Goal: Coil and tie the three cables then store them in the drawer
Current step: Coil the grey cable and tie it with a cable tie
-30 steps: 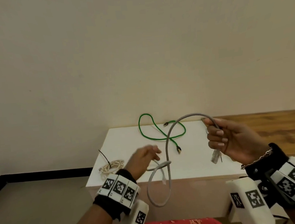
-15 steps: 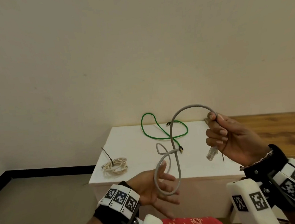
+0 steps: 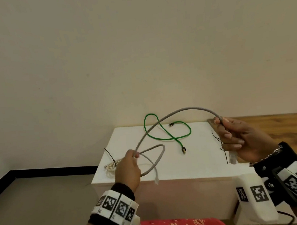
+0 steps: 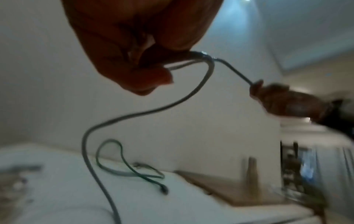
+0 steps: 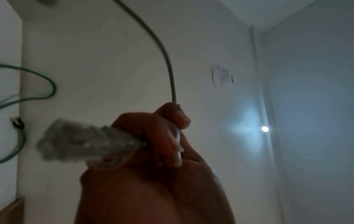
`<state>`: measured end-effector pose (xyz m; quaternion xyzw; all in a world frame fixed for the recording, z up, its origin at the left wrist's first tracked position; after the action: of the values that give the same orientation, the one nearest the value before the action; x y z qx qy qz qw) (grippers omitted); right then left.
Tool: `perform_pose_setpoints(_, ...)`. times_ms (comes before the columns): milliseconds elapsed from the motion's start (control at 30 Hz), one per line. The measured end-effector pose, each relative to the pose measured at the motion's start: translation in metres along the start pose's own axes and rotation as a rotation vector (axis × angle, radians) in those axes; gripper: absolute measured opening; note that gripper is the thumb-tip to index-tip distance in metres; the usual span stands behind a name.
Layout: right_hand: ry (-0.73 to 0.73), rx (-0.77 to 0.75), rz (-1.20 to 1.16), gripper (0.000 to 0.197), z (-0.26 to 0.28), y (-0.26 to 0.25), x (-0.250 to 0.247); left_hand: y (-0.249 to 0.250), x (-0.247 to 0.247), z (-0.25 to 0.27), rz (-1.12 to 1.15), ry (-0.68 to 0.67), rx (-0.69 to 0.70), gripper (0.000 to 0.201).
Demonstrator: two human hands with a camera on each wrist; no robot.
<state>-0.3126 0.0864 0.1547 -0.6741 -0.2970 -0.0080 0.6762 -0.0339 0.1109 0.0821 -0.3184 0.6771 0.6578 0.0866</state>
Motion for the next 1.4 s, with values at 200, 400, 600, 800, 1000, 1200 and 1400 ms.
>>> perform_pose_setpoints(200,0.229,0.145,0.285,0.024,0.009,-0.012,-0.047,0.010,-0.034,0.002,-0.193,0.426,0.438,0.049)
perform_pose_setpoints(400,0.106,0.219,0.083,0.017,0.002,-0.006,-0.045,0.029,-0.027,0.008,-0.074,0.426,0.713,0.026)
perform_pose_setpoints(600,-0.127,0.086,-0.243,0.040,0.007,-0.023,-0.022,0.013,0.026,0.025,-0.714,0.163,0.967,0.047)
perform_pose_setpoints(800,0.046,-0.139,-0.152,0.034,0.010,-0.021,0.017,0.014,0.069,0.046,-1.065,-0.108,1.032,0.078)
perform_pose_setpoints(1000,0.141,-0.108,0.205,0.023,-0.002,0.029,0.020,0.025,0.077,0.063,-1.187,-0.292,1.125,0.043)
perform_pose_setpoints(1200,0.037,-0.032,0.520,0.028,-0.002,0.068,0.041,0.031,0.076,0.071,-1.128,-0.266,1.217,0.012)
perform_pose_setpoints(1400,-0.019,0.110,0.852,0.032,0.003,0.098,0.056,0.036,0.066,0.064,-0.987,-0.087,1.171,0.020)
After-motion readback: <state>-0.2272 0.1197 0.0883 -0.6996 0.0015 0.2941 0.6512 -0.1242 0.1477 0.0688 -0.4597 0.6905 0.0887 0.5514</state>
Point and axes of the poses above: each hand's wrist, its own z-axis away from the middle knuckle, its own x-axis out of the palm, y = z × x, the point moved 5 cm from there along -z, towards the middle knuckle
